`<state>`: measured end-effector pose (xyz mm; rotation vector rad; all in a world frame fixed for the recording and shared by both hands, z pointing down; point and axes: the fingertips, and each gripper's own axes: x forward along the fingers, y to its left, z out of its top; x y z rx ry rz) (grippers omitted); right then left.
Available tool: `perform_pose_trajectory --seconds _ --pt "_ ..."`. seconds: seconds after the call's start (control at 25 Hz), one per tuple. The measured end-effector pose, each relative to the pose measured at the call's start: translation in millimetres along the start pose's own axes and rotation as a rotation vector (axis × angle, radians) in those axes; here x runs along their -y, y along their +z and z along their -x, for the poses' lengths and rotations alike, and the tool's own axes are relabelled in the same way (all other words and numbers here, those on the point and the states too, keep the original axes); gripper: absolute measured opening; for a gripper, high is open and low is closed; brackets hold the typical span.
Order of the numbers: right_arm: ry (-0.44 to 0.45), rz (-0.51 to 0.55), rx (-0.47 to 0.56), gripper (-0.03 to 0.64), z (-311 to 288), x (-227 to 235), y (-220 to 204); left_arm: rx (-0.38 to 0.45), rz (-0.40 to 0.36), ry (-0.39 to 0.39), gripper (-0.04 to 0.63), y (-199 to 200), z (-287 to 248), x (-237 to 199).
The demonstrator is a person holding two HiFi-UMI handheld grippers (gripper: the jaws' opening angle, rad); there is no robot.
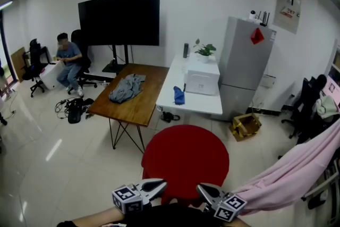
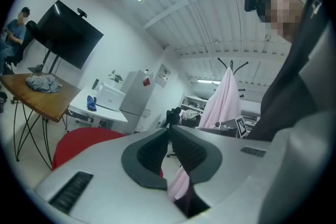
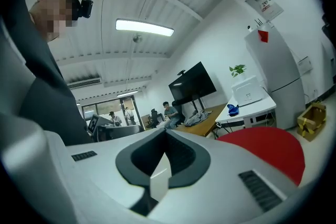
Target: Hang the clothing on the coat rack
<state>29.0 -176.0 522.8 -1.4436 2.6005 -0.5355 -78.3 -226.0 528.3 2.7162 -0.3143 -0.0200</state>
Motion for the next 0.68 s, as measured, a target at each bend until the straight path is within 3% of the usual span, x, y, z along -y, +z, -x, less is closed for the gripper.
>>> perform_pose_trajectory --seconds 0.68 --pt "0.023 0.043 -0.049 0.0 1.7 -11.6 -12.2 -0.005 0.018 -0.016 0.026 1.5 -3.9 -3.6"
